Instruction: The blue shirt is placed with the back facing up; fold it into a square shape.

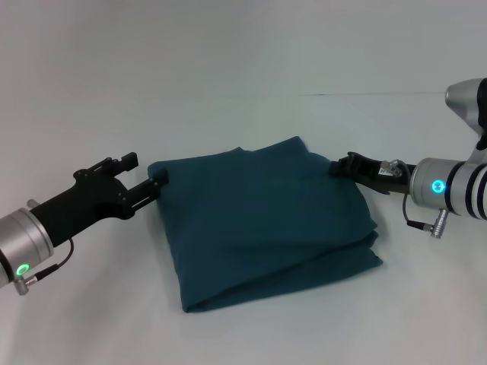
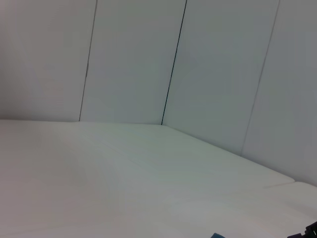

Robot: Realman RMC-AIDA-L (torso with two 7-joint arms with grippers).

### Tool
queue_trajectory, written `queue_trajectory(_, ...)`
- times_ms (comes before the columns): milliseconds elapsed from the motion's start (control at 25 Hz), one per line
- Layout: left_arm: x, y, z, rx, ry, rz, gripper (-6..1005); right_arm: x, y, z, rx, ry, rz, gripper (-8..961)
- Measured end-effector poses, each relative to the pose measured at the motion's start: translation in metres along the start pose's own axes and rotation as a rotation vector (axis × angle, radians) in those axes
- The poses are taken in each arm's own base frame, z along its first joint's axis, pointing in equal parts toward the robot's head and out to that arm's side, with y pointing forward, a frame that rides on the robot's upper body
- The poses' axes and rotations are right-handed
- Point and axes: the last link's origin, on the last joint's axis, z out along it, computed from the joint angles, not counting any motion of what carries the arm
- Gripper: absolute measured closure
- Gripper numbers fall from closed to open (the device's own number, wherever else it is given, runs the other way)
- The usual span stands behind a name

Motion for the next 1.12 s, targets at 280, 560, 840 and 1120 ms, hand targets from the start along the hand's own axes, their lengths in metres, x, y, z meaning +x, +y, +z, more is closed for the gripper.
queue_trajectory(280,-0.0005,0.0,-0.0004,0.001,0.0,-0.002,309,-0.001,-0.0002,0.001,0.005,-0.017,-0.008,917)
queue_trajectory(560,-0.0005,-0.0009,0.0002,0.007,-0.003,-0.001,309,-0.003,0.0044,0.0023,-0.019,-0.035,-0.041,909)
queue_trajectory(840,0.0003,-0.0012,0.0014,0.008,-0.003,0.001,309,-0.0006,0.0042,0.0025,-0.024,-0.023,-0.035,875)
queue_trajectory(1120,0.0009,-0.0016,0.0016,0.008,-0.003,0.003,309,-0.0001,-0.0018,-0.0037,-0.034,-0.025,-0.02,607)
